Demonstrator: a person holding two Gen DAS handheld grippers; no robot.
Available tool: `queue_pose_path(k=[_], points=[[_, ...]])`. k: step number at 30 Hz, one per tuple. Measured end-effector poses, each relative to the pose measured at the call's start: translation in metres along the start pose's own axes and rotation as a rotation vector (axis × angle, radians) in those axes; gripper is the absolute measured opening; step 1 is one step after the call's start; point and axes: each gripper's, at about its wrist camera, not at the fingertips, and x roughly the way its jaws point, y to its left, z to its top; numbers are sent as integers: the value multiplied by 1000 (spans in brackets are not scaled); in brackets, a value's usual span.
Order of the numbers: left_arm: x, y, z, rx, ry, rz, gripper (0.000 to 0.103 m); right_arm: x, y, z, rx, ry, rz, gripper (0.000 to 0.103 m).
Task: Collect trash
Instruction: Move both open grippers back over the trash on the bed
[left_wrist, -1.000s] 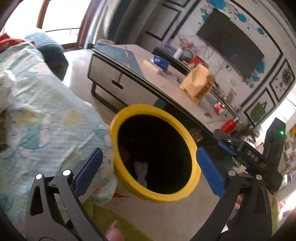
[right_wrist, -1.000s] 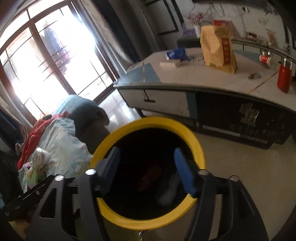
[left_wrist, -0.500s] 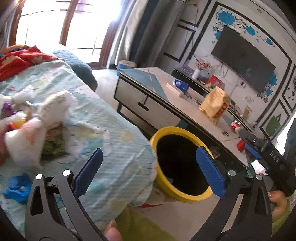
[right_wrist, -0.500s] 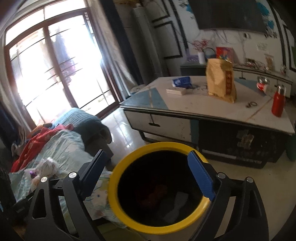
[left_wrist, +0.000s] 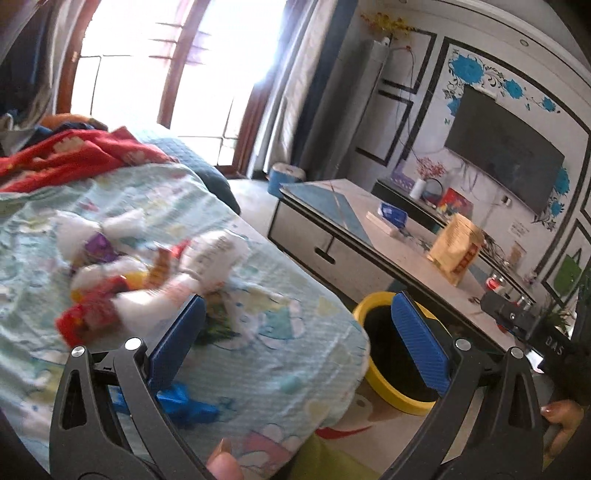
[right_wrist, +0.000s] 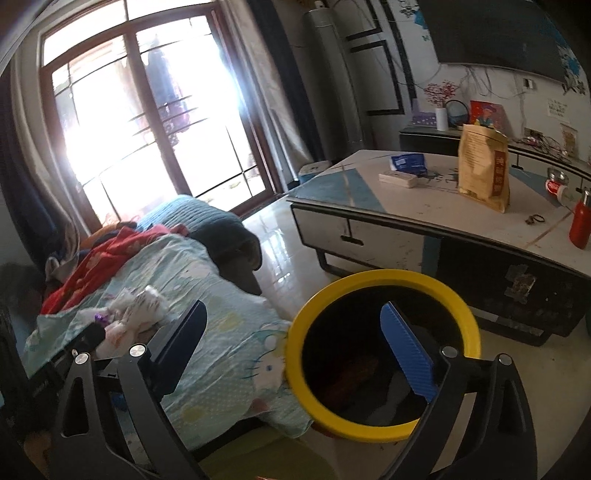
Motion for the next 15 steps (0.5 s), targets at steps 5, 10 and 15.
queue_pose_path(k=[5, 10, 15], points=[[-11, 15, 2, 10, -51, 36, 93, 0, 24, -6, -43, 12, 31, 92], [-20, 31, 6, -2, -78, 60, 93, 2, 50, -12, -82, 22, 69, 92], [-32, 54, 11, -38, -114, 80, 93, 6, 78, -16, -117, 38, 110, 93]])
